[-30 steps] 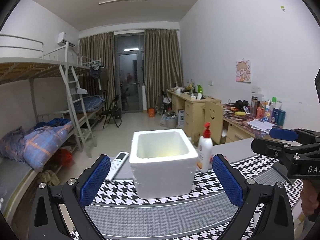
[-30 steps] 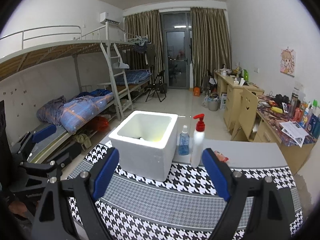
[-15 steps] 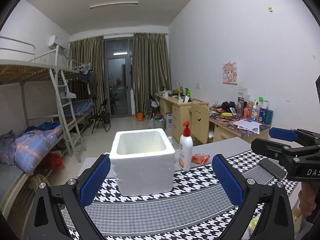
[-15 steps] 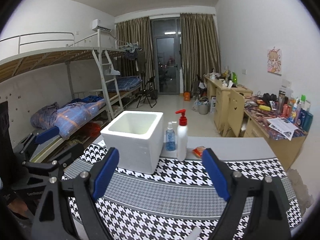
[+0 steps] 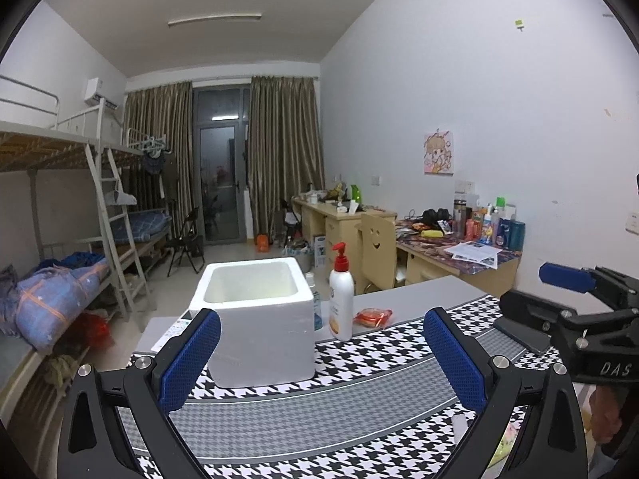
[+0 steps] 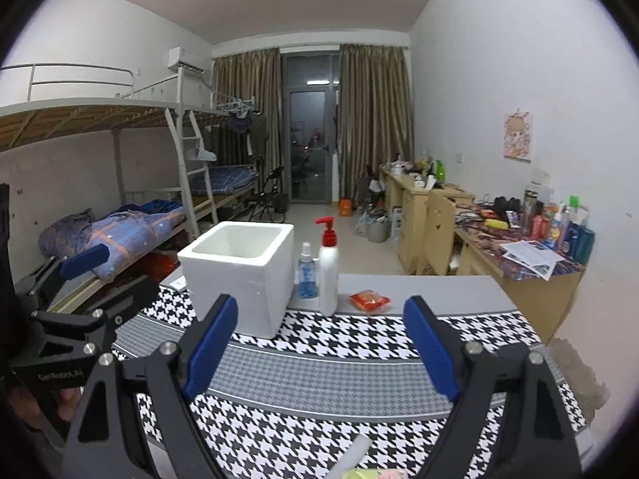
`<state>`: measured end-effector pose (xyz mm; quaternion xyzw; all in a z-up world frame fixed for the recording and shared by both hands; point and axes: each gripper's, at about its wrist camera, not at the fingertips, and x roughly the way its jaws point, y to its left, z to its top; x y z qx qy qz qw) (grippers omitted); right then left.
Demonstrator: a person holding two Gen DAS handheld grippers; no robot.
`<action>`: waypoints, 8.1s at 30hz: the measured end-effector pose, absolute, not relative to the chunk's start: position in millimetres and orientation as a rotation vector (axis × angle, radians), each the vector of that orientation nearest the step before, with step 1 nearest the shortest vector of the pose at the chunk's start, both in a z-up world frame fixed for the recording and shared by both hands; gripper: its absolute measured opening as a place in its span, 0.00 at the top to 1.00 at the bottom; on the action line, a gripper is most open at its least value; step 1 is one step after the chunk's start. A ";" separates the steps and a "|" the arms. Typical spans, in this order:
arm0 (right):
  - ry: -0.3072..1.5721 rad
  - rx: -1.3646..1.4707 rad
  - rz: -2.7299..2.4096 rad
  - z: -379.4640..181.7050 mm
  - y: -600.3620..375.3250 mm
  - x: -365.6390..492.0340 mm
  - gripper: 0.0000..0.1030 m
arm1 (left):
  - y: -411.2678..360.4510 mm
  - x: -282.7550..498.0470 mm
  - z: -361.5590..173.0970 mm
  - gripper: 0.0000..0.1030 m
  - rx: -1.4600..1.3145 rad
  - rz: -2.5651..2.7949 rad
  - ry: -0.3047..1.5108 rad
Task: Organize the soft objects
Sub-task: 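Move both tools back from the box toward the tissue pack on the table, then lower the right gripper over the floral tissue pack while the left gripper approaches the white foam stick, then close the right gripper on the tissue pack while the left gripper grasps the white foam stick, then lift and carry the tissue pack and white foam stick toward the white foam box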
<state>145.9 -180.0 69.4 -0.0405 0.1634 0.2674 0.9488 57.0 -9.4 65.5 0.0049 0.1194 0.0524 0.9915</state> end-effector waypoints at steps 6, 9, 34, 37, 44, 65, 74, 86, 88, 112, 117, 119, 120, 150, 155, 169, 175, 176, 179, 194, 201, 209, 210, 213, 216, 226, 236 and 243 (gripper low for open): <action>0.315 -0.075 0.513 62.5 -190.0 135.1 0.14 | -17.7 53.8 60.3 0.01 0.010 0.090 0.237; 0.307 -0.066 0.495 56.8 -195.8 131.0 0.14 | -21.0 53.4 54.8 0.01 0.011 0.092 0.238; 0.391 -0.023 0.367 1.8 -239.3 126.1 0.14 | -46.2 60.0 15.2 0.01 -0.004 -0.043 0.298; 0.402 -0.025 0.352 -2.5 -242.4 124.6 0.14 | -49.1 63.7 7.9 0.01 -0.012 -0.059 0.322; 0.433 -0.016 0.337 -13.0 -246.7 123.7 0.14 | -53.6 67.0 -5.1 0.01 -0.020 -0.103 0.357; 0.603 -0.001 0.330 -68.0 -249.3 140.9 0.14 | -65.1 95.0 -44.6 0.01 -0.009 -0.126 0.487; 0.660 0.005 0.333 -85.6 -247.6 148.7 0.12 | -66.5 99.3 -53.2 0.01 -0.013 -0.146 0.519; 0.711 0.001 0.346 -99.4 -241.8 155.1 0.12 | -69.9 111.3 -70.5 0.01 -0.002 -0.153 0.573; 0.719 0.004 0.352 -101.6 -240.8 155.6 0.12 | -69.8 112.0 -73.0 0.01 0.000 -0.156 0.582; 0.770 0.007 0.402 -114.4 -238.6 157.8 0.21 | -78.1 126.7 -94.8 0.01 0.003 -0.184 0.690; 0.760 -0.014 0.404 -114.8 -240.6 155.4 0.26 | -83.1 128.4 -96.6 0.01 0.011 -0.192 0.697; 0.750 -0.037 0.402 -115.6 -238.2 153.0 0.27 | -85.5 129.2 -97.4 0.01 0.013 -0.196 0.701; 0.745 -0.046 0.402 -115.9 -237.9 152.2 0.30 | -86.1 129.6 -97.6 0.01 0.013 -0.195 0.704; 0.700 0.050 0.342 -99.5 -281.4 150.3 0.38 | -121.7 141.8 -112.9 0.18 0.076 -0.241 0.771; 0.689 0.060 0.340 -96.2 -283.9 147.9 0.38 | -129.1 144.8 -120.0 0.32 0.095 -0.245 0.801; 0.672 0.073 0.343 -93.0 -290.1 144.3 0.38 | -143.8 145.3 -122.3 0.64 0.118 -0.268 0.816; 0.664 0.078 0.348 -91.0 -291.2 144.3 0.38 | -141.1 148.7 -120.5 0.77 0.057 -0.284 0.842; 0.662 0.078 0.350 -90.6 -290.9 143.1 0.38 | -139.8 149.2 -120.4 0.78 0.046 -0.284 0.845; 0.657 0.081 0.352 -89.2 -291.6 143.3 0.38 | -137.1 149.3 -120.1 0.82 0.020 -0.286 0.851; 0.649 0.066 0.369 -83.3 -280.5 143.9 0.38 | -123.0 134.7 -102.6 0.85 0.020 -0.274 0.759; 0.630 0.053 0.394 -73.5 -270.0 145.6 0.38 | -110.3 128.8 -86.8 0.85 0.030 -0.243 0.713; 0.590 0.052 0.427 -55.0 -259.1 148.9 0.38 | -90.4 123.8 -57.5 0.85 0.027 -0.190 0.640; 0.585 0.052 0.431 -52.7 -257.6 149.4 0.38 | -88.3 123.2 -53.9 0.85 0.026 -0.186 0.632; 0.571 0.042 0.442 -45.8 -251.5 150.9 0.38 | -82.5 121.9 -46.0 0.85 0.022 -0.176 0.618; 0.562 0.041 0.453 -41.6 -247.5 151.7 0.38 | -78.1 121.1 -41.6 0.85 0.021 -0.164 0.609; 0.542 0.036 0.472 -30.7 -237.9 160.6 0.38 | -64.7 120.9 -22.7 0.85 0.033 -0.148 0.573; 0.510 0.028 0.498 -13.3 -220.9 172.6 0.38 | -48.6 130.3 5.5 0.85 0.019 -0.118 0.531; 0.477 0.033 0.514 2.3 -212.5 179.4 0.38 | -37.8 135.0 20.9 0.85 0.023 -0.072 0.491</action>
